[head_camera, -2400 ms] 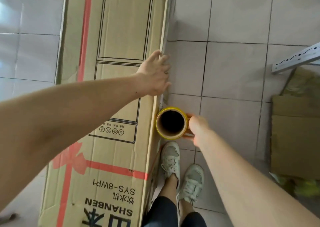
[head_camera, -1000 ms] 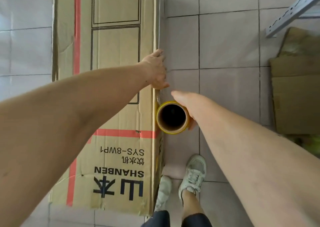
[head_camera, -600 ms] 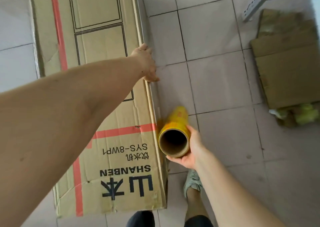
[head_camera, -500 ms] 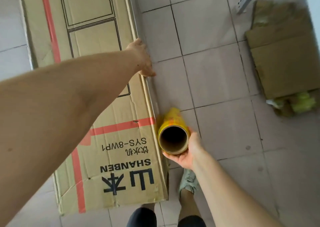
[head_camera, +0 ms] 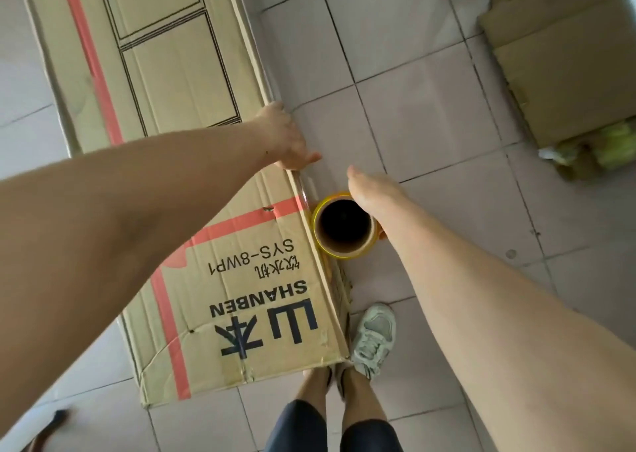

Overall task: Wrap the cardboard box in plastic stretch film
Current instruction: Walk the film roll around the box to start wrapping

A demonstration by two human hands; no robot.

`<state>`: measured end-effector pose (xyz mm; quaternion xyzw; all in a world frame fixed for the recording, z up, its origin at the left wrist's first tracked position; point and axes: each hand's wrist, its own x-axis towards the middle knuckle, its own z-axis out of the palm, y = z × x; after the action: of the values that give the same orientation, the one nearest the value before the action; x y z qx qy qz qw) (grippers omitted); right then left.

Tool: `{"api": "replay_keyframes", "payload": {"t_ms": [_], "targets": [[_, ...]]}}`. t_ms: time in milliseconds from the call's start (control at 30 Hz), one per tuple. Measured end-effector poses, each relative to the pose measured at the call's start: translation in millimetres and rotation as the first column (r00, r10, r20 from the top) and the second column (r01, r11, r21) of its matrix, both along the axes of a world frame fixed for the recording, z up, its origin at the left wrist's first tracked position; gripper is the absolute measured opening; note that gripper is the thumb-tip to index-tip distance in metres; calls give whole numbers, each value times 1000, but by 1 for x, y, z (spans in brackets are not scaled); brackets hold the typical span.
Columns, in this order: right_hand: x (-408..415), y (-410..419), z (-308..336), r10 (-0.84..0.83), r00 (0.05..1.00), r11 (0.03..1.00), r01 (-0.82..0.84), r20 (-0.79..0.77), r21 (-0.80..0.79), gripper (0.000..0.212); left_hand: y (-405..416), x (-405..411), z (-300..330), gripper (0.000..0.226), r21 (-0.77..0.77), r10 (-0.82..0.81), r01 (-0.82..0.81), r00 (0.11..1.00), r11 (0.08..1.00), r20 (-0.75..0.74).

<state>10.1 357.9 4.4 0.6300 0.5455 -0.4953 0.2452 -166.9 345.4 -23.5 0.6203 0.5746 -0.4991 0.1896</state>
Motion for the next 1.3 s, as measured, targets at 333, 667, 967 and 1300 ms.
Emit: {"api": "replay_keyframes", "payload": {"t_ms": [333, 667, 967, 1300], "targets": [[49, -36, -4, -444, 891, 791, 438, 91, -426, 66, 1, -1, -8, 76, 43, -27, 26, 1000, 999, 8], [121, -112, -7, -846, 516, 418, 799, 135, -432, 46, -1, 0, -2, 63, 13, -38, 38, 999, 999, 18], [62, -56, 0, -121, 992, 992, 120, 27, 39, 30, -29, 45, -14, 78, -127, -139, 172, 962, 977, 234], [94, -84, -10, -139, 982, 956, 167, 129, -243, 56, -50, 73, -2, 76, -92, -75, 88, 988, 992, 131]]}}
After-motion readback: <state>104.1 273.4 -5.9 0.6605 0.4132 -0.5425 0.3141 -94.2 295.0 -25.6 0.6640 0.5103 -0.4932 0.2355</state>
